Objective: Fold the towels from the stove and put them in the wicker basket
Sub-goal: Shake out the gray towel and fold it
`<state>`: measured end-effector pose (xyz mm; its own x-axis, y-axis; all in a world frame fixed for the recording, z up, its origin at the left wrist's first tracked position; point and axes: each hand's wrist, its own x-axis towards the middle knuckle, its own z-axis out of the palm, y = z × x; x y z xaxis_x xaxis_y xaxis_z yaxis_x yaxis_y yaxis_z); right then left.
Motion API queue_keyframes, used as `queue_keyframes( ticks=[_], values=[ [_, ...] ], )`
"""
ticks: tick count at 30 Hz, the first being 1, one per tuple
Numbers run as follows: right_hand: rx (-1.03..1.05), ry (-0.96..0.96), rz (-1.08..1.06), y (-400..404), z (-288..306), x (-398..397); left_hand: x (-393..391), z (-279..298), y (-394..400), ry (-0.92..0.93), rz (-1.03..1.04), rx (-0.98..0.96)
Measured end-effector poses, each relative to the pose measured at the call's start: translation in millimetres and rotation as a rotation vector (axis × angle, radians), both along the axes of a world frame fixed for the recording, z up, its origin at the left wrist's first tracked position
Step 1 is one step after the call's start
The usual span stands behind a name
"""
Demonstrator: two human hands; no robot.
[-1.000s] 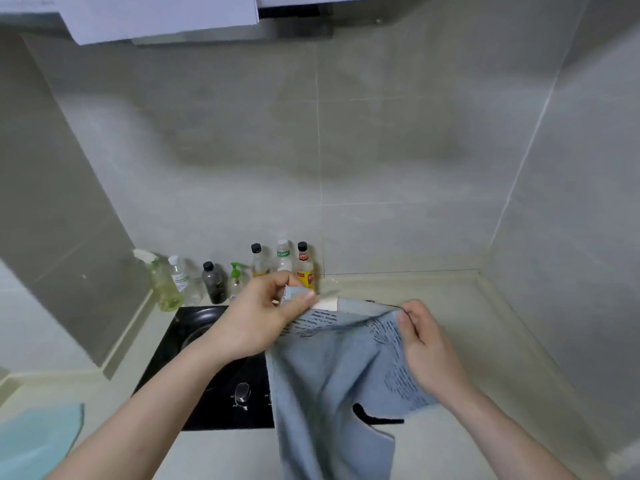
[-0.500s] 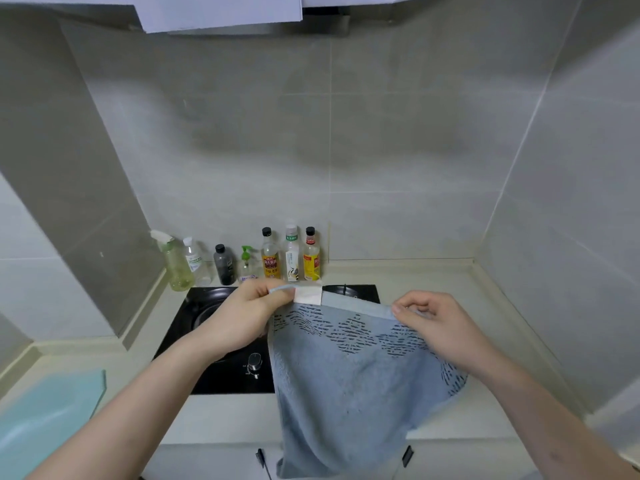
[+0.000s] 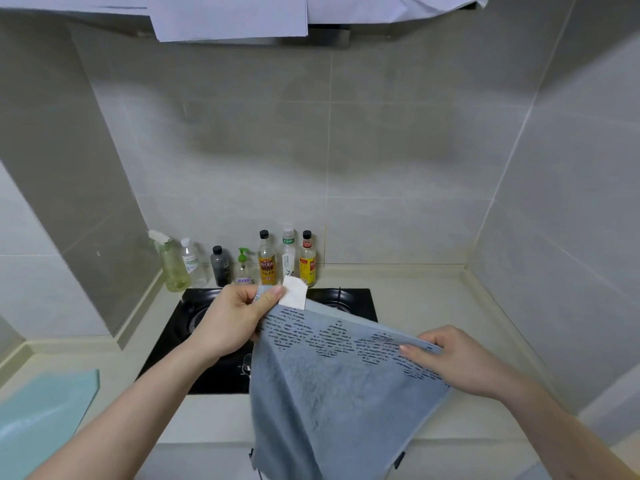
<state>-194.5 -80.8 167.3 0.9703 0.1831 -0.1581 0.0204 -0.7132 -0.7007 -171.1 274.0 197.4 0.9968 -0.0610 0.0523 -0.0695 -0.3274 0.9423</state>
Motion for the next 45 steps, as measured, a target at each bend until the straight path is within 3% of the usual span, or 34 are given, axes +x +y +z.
queue_keyframes(
  ticks=[8, 14, 21, 27, 35, 40, 45],
  values=[
    [0.001, -0.054, -0.086, -21.5, 17.4, -8.6, 5.0, -1.6, 2.0, 0.179, -0.343, 0.064],
    [0.016, -0.057, -0.079, -39.7, 22.2, -10.9, 12.6, 5.2, -21.1, 0.182, -0.462, 0.187],
    [0.005, -0.073, -0.117, -82.1, 39.9, 40.9, 61.5, 16.4, -60.5, 0.120, -0.339, 0.176],
    [0.001, -0.159, -0.196, -125.2, 63.3, 121.8, 147.5, 28.4, -114.6, 0.006, -0.178, 0.205],
    [0.031, -0.569, -0.304, -183.8, 145.8, 227.6, 235.0, 118.1, -189.9, -0.323, 0.102, 0.247],
    [0.151, -0.855, -0.320, -202.9, 218.8, 248.7, 241.1, 185.0, -217.8, -0.664, 0.240, 0.264],
    [0.251, -1.051, -0.299, -221.2, 250.5, 250.1, 230.6, 210.9, -232.7, -0.758, 0.251, 0.158]
  ],
)
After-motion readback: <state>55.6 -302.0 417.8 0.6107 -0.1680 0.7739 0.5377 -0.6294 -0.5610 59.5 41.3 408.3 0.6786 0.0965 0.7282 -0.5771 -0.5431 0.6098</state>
